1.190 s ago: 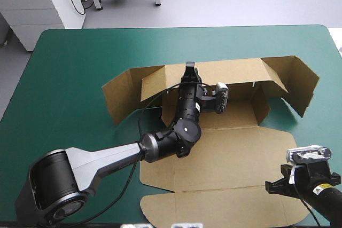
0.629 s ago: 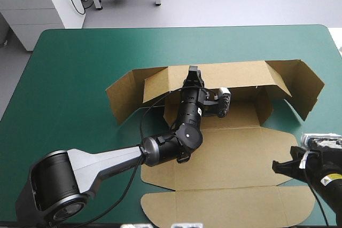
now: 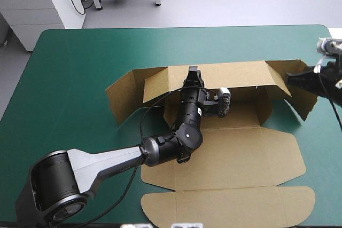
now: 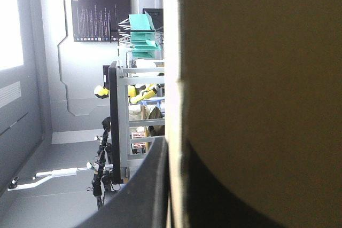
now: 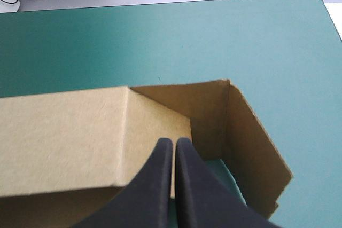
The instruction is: Fold the box
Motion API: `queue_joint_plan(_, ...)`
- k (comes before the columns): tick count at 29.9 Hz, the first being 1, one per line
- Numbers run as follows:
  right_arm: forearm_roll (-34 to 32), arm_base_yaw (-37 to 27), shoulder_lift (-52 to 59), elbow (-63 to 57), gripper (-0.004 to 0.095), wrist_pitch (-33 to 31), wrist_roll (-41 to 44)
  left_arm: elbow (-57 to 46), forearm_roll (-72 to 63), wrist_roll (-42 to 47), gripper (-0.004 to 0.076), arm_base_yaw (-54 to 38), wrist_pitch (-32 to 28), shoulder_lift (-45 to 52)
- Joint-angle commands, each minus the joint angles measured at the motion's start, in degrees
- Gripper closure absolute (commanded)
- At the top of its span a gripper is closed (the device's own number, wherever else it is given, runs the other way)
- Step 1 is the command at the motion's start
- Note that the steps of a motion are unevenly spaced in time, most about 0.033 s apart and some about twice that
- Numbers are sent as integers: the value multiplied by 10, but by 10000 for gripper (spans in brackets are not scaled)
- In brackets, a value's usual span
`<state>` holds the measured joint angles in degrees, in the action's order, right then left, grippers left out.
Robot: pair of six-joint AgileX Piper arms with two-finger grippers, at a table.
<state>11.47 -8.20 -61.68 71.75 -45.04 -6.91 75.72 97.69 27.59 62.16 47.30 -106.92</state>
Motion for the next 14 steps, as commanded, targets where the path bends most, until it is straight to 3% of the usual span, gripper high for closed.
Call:
queue_joint_plan(1, 0, 1, -58, 70, 909, 24, -1, 9, 13, 10, 732, 6, -1, 29)
queue_joint_plan(14, 28, 1, -261, 203, 909, 25, -57, 9, 13, 10, 732, 6, -1, 29)
